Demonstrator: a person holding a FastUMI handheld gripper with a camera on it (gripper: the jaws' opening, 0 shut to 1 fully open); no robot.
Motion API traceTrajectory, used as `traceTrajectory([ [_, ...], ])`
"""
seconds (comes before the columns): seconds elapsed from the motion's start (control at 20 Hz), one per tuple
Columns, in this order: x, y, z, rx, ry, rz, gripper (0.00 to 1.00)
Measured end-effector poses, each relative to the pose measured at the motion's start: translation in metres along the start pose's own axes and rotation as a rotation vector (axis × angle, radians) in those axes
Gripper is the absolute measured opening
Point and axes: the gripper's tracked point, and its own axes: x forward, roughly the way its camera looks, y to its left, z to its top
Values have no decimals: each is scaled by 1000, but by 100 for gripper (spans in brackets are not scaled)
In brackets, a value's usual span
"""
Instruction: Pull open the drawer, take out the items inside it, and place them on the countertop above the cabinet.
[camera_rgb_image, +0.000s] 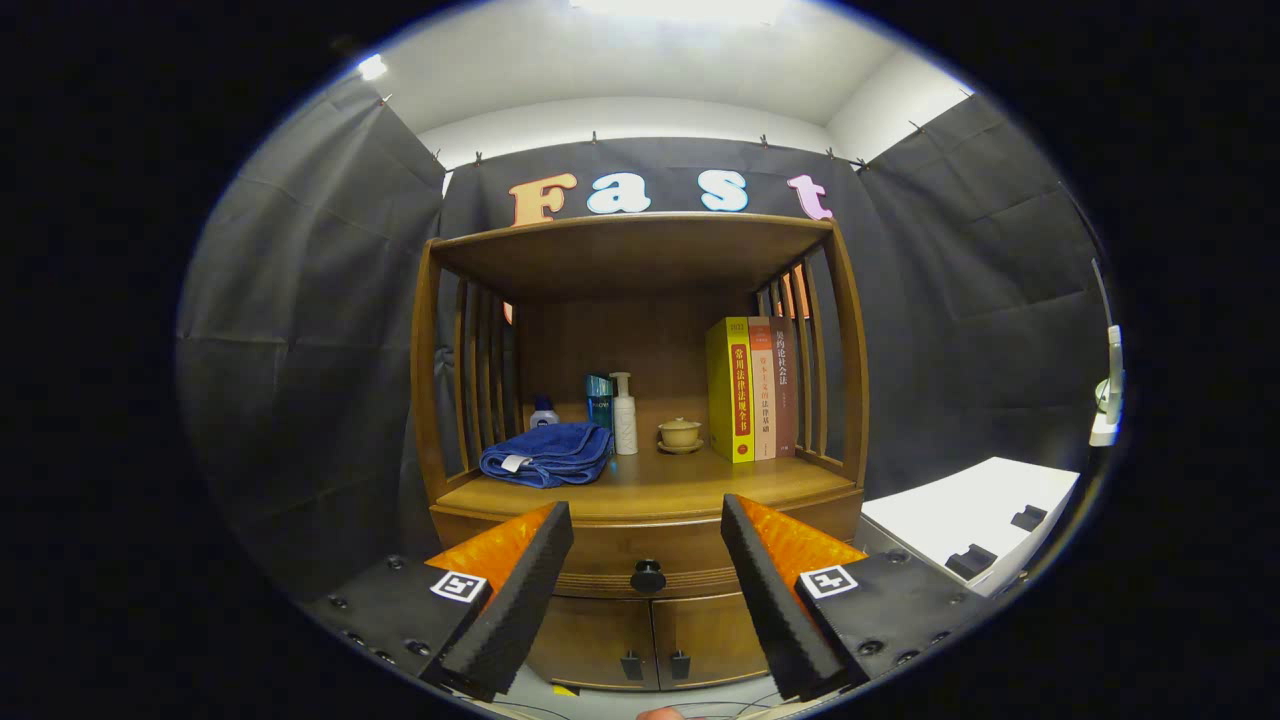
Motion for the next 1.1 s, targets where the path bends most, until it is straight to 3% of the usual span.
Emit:
traceTrajectory([
  [0.55,3,3,-5,0,8,-2,98],
  [0.75,25,4,-4,-8,-17,-19,98],
  [1.1,94,-4,-78,25,12,-44,98],
])
